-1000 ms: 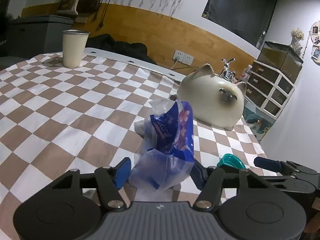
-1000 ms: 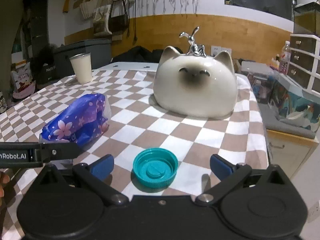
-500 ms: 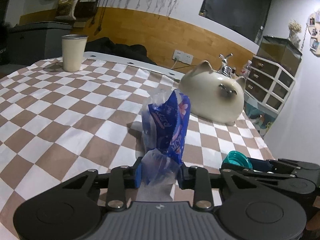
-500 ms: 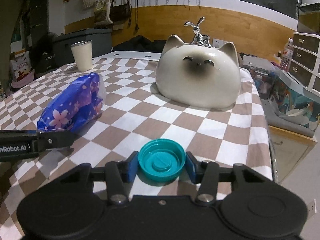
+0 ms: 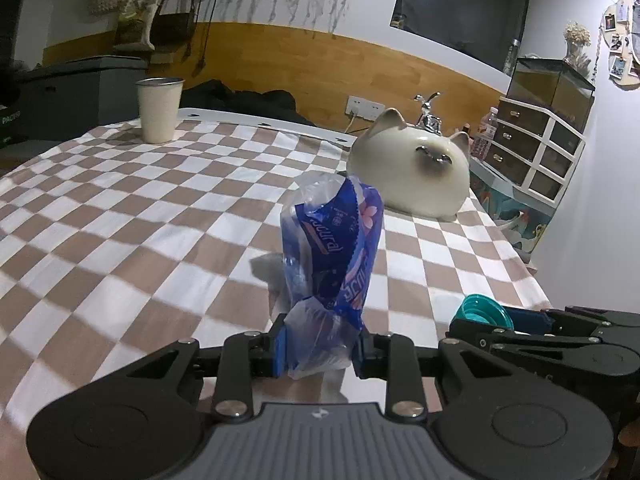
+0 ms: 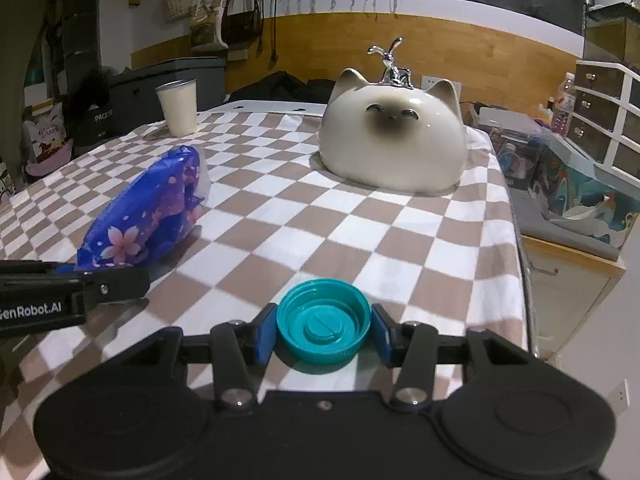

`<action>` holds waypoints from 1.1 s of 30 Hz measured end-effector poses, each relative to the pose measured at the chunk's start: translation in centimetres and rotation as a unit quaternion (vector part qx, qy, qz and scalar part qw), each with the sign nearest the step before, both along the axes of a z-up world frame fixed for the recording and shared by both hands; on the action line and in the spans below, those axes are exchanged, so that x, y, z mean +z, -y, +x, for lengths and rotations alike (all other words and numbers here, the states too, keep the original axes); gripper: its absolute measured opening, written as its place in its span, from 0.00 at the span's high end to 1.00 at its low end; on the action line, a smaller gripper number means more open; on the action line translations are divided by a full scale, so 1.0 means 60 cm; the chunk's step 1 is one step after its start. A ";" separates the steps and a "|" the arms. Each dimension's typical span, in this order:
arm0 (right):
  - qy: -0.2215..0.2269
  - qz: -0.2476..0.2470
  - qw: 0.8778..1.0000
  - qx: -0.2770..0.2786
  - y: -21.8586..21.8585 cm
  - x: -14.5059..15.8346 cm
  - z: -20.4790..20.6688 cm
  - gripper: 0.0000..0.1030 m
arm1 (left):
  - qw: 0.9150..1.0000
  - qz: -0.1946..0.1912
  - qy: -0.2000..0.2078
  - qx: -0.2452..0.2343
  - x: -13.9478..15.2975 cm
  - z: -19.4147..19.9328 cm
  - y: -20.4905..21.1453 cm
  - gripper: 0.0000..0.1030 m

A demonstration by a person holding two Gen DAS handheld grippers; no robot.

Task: Collect trash
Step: 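Lift the blue plastic bag with the left tool while the right tool lifts the teal cap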

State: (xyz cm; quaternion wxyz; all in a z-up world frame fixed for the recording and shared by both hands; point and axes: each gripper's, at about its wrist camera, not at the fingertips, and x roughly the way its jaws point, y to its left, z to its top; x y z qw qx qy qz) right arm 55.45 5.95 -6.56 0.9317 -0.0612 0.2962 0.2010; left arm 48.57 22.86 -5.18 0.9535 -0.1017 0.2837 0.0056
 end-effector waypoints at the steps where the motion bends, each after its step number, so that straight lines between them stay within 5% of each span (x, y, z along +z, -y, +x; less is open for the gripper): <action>1: 0.001 0.002 1.000 0.002 0.002 0.000 -0.009 0.52 | 1.000 -0.003 0.000 0.001 0.000 -0.012 0.002 0.69; 33: 0.036 0.063 0.997 0.021 0.154 0.067 -0.290 0.52 | 0.999 0.022 0.032 0.005 0.061 -0.277 0.132 0.70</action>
